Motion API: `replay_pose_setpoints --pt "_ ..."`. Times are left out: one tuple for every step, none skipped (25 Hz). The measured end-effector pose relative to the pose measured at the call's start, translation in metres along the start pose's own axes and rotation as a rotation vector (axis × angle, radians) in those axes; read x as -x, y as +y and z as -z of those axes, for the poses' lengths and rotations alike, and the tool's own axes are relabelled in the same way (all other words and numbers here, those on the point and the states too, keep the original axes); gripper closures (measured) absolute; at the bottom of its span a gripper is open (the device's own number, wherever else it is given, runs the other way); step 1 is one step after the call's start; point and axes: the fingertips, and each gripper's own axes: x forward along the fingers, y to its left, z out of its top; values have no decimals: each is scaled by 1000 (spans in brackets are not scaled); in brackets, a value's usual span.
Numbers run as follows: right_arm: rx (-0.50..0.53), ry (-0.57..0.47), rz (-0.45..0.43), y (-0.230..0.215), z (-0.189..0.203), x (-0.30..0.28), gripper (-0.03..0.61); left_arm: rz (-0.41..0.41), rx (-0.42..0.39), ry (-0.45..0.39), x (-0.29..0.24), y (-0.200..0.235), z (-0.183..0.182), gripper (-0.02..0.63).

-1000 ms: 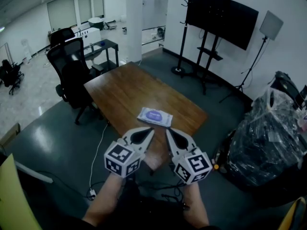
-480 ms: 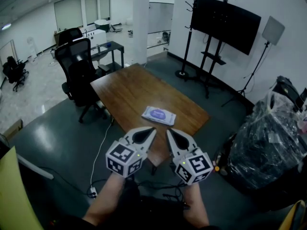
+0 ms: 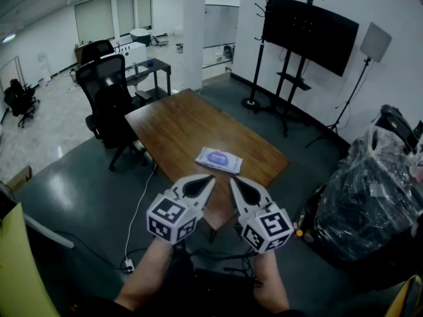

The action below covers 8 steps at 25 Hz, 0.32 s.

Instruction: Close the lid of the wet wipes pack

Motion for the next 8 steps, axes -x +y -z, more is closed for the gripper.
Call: replay_pose_setpoints --pt "0 0 0 0 -1 -1 569 0 -1 1 0 0 0 611" --pt "1 0 0 -1 -1 -1 569 -1 -2 0 -1 1 -1 611" --pt "1 0 0 -1 -2 -2 569 -4 -4 -1 -1 2 -2 611" --pt "2 1 1 -2 -2 -3 569 -6 -5 -4 -1 3 -3 611" --pt "2 2 2 -3 -2 -3 569 -9 -6 -6 -2 4 -3 611" --pt "3 2 3 -5 -2 -3 569 -10 -7 -7 -3 5 -4 611" --pt "4 2 4 -6 -2 -3 569 -12 -8 -8 -4 5 -4 611" --pt "5 3 5 -7 -2 -3 569 -13 -10 -9 -5 5 -4 611"
